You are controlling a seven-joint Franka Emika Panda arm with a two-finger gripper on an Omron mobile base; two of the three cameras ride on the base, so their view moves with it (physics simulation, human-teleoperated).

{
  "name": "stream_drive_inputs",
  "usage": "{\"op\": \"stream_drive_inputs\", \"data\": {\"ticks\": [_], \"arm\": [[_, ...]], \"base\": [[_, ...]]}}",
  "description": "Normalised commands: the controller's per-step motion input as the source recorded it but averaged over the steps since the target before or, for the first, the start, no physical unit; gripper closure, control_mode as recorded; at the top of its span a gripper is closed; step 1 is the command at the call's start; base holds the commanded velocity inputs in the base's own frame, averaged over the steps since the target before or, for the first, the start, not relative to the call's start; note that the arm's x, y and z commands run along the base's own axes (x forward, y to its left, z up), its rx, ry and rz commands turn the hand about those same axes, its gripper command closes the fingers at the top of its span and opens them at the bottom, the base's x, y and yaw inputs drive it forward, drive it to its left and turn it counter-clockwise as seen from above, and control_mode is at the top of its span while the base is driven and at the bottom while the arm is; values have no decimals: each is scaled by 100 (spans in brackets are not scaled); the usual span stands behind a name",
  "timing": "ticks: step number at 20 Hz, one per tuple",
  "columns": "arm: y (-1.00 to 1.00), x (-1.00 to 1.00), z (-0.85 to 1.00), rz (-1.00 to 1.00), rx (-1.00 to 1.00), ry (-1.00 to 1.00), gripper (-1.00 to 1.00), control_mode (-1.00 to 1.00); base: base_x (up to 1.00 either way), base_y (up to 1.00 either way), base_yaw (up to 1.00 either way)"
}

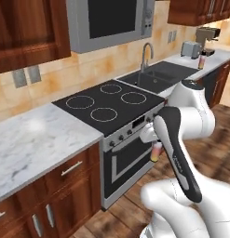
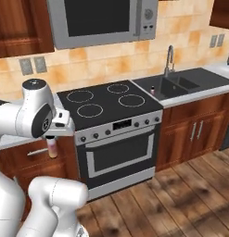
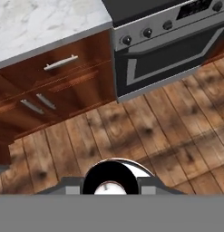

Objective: Place the large bottle from the dining counter next to the other large bottle outside the sink, and place the small bottle from the dining counter next to the other small bottle inside the sink.

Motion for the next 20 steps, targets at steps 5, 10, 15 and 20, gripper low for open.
{"op": "stream_drive_inputs", "data": {"ticks": [5, 10, 15, 20], "arm": [[0, 0, 0, 0, 0, 0, 100, 100], [0, 0, 0, 0, 0, 0, 100, 100], [0, 0, 0, 0, 0, 0, 100, 100], [0, 0, 0, 0, 0, 0, 100, 100]], "base": [[59, -64, 8], [68, -77, 14], [79, -73, 14], [97, -62, 12]]}}
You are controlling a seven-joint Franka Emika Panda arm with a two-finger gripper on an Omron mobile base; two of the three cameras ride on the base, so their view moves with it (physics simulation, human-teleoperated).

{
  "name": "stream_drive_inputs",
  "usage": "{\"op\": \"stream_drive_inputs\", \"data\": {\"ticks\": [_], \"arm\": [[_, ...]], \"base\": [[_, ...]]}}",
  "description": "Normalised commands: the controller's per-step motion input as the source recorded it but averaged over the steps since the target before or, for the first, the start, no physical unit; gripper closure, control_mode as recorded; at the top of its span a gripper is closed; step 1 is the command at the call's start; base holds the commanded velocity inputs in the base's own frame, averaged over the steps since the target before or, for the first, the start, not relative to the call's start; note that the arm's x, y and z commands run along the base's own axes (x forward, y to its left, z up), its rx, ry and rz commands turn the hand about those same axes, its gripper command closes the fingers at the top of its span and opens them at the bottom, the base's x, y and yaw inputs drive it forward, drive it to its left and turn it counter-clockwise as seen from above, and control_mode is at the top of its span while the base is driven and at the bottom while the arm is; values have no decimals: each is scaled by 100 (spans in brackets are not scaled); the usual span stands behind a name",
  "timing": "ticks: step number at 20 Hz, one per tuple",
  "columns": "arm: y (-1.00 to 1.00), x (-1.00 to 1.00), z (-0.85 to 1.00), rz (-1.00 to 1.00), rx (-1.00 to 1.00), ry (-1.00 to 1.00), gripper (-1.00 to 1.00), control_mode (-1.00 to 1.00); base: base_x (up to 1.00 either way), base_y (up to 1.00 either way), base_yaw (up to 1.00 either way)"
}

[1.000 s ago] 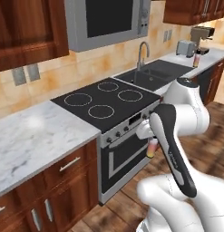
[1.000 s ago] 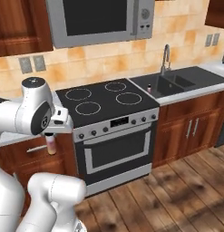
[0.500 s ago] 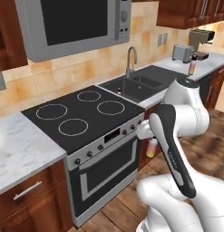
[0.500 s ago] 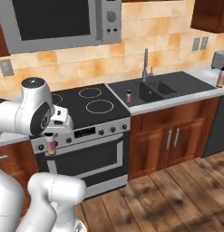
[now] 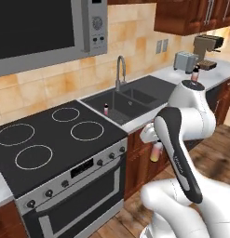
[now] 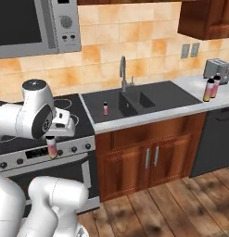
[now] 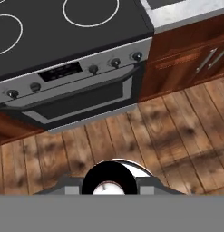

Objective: Place the large bottle from the dining counter next to the other large bottle outside the sink, and place the small bottle from the dining counter next to the other small bottle inside the sink.

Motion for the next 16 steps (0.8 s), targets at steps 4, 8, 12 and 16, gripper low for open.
{"op": "stream_drive_inputs", "data": {"ticks": [4, 8, 12, 16], "arm": [[0, 0, 0, 0, 0, 0, 100, 100], [0, 0, 0, 0, 0, 0, 100, 100], [0, 0, 0, 0, 0, 0, 100, 100], [0, 0, 0, 0, 0, 0, 100, 100]], "base": [[83, -36, 15], [65, -12, 26], [24, -7, 21], [26, -2, 16]]}}
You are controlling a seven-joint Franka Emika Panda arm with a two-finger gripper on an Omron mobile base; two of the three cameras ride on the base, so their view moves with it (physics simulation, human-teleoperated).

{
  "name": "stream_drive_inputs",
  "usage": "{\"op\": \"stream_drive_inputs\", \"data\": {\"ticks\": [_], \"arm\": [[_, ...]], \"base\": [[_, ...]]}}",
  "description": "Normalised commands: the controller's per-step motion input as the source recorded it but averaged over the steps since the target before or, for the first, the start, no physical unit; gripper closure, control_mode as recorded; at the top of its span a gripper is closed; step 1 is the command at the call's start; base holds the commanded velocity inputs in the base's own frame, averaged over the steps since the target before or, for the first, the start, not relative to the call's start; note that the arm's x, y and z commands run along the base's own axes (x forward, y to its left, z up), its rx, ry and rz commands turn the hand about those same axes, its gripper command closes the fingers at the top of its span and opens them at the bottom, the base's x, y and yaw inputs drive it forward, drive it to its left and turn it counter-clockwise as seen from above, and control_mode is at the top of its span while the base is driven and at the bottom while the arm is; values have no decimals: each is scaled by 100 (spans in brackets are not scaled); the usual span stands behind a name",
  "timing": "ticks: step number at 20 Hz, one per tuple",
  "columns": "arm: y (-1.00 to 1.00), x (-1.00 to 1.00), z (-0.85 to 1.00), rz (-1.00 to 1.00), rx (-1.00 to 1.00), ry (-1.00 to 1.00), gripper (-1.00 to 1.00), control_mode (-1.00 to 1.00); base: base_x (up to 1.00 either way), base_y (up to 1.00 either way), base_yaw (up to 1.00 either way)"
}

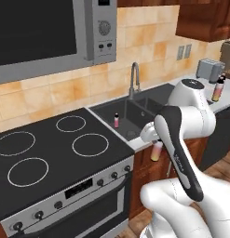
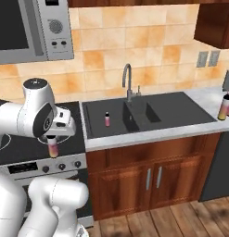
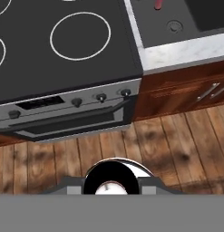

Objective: Place the large bottle from the dining counter next to the other large bottle outside the sink, and place the small bottle from the dining counter next to the other small bottle inside the sink.

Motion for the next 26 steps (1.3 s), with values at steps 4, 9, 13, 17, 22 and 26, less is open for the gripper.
{"op": "stream_drive_inputs", "data": {"ticks": [4, 9, 13, 17, 22, 26], "arm": [[0, 0, 0, 0, 0, 0, 100, 100], [0, 0, 0, 0, 0, 0, 100, 100], [0, 0, 0, 0, 0, 0, 100, 100], [0, 0, 0, 0, 0, 0, 100, 100], [0, 0, 0, 0, 0, 0, 100, 100], [0, 0, 0, 0, 0, 0, 100, 100]], "base": [[63, -24, 19], [64, -36, 17], [54, -39, 16], [57, -40, 15], [52, -33, 11], [54, 0, 8]]}}
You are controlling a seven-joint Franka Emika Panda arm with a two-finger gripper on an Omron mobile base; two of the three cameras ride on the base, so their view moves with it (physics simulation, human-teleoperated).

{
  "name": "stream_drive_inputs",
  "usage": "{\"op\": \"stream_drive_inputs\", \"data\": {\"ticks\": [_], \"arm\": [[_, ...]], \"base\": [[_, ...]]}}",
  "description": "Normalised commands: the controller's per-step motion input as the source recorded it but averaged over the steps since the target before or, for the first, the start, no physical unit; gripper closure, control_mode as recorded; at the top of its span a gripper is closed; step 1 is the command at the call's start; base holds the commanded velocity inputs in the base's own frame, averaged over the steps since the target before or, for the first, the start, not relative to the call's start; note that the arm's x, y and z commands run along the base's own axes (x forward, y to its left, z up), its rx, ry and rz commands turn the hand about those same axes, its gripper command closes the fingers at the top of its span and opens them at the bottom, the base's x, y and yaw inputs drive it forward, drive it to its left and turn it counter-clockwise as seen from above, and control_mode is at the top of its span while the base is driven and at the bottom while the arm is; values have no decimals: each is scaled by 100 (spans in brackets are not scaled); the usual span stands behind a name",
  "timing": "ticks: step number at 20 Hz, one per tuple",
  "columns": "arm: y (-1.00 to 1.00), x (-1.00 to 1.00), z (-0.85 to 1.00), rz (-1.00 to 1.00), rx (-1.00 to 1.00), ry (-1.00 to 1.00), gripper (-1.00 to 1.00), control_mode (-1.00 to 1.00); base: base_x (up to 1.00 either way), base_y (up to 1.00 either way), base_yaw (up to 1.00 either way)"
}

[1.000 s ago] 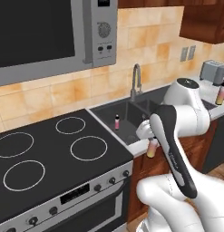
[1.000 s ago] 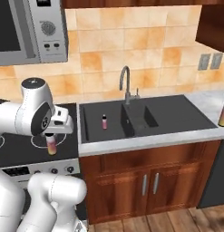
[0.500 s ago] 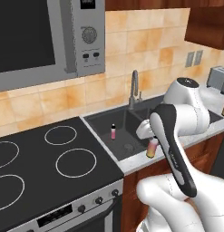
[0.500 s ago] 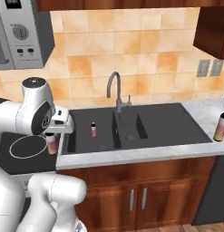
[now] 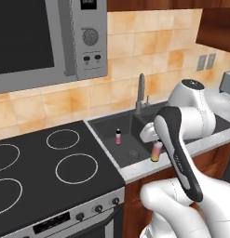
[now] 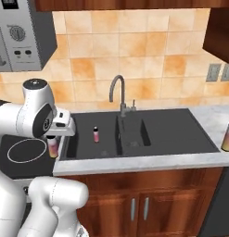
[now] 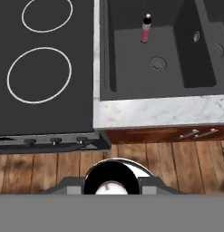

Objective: Place the large bottle from the dining counter next to the other large bottle outside the sink, and place the small bottle from the dining counter next to the other small bottle inside the sink.

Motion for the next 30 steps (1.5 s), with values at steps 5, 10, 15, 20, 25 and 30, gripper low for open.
{"op": "stream_drive_inputs", "data": {"ticks": [5, 10, 15, 20, 25, 30], "arm": [[0, 0, 0, 0, 0, 0, 100, 100], [0, 0, 0, 0, 0, 0, 100, 100], [0, 0, 0, 0, 0, 0, 100, 100], [0, 0, 0, 0, 0, 0, 100, 100], [0, 0, 0, 0, 0, 0, 100, 100], [0, 0, 0, 0, 0, 0, 100, 100]], "base": [[59, -35, 19], [61, -53, 16], [48, -48, 15], [72, -28, 7], [78, -20, 0], [0, -1, 1]]}}
